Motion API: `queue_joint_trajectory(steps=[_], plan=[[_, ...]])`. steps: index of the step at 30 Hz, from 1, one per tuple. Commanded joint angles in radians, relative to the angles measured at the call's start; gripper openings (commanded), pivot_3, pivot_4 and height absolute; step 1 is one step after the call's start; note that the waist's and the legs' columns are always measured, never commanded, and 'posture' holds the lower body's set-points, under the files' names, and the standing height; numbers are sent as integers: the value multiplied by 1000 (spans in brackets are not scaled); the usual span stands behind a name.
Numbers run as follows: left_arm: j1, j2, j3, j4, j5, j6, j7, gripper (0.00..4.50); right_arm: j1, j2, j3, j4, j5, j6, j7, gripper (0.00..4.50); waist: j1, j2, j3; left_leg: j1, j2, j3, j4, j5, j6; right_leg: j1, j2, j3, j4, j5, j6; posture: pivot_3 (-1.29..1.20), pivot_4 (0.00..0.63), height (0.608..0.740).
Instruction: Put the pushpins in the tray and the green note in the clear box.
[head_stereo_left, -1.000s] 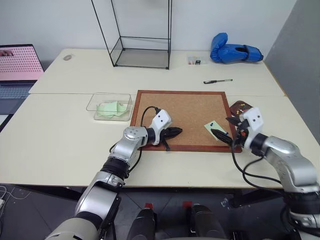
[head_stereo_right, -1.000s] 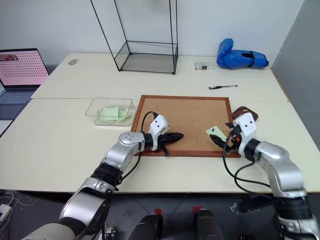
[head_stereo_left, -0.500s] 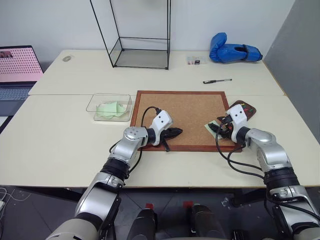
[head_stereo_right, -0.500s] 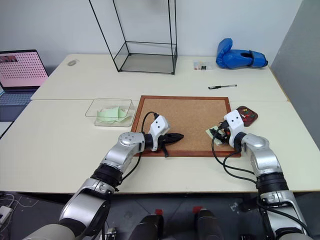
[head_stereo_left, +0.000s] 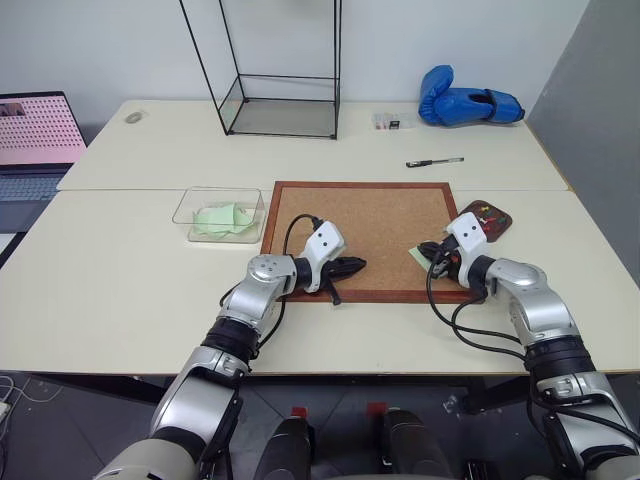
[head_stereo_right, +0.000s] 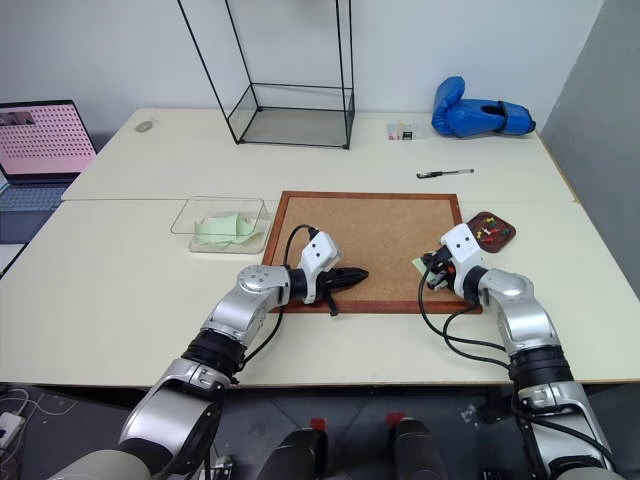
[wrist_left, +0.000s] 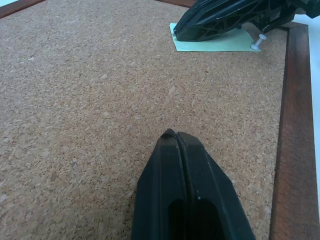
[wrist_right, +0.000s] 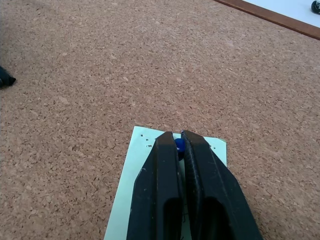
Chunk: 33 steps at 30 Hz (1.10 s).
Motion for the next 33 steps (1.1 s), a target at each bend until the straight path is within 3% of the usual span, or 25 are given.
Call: queue_joint_trajectory(steps=[1, 21, 33], plan=[[23, -4, -21, -10, 17, 19, -22, 0, -8, -16, -42, -54, 14, -23, 1, 80, 0, 0, 0, 0, 0, 0, 0, 0, 0, 0, 0, 0, 0, 0, 0, 0, 150, 740], [38, 1, -33, -20, 38, 35, -28, 0, 18, 4, -97, -183, 109, 40, 16, 80, 0, 0, 0, 0, 0, 0, 0, 0, 0, 0, 0, 0, 0, 0, 0, 0, 150, 740], [46, 1, -31, -27, 41, 36, -28, 0, 8, -108, -208, -222, 131, 96, -5, 80, 1, 0, 0, 0, 0, 1, 0, 0, 0, 0, 0, 0, 0, 0, 0, 0, 150, 740]])
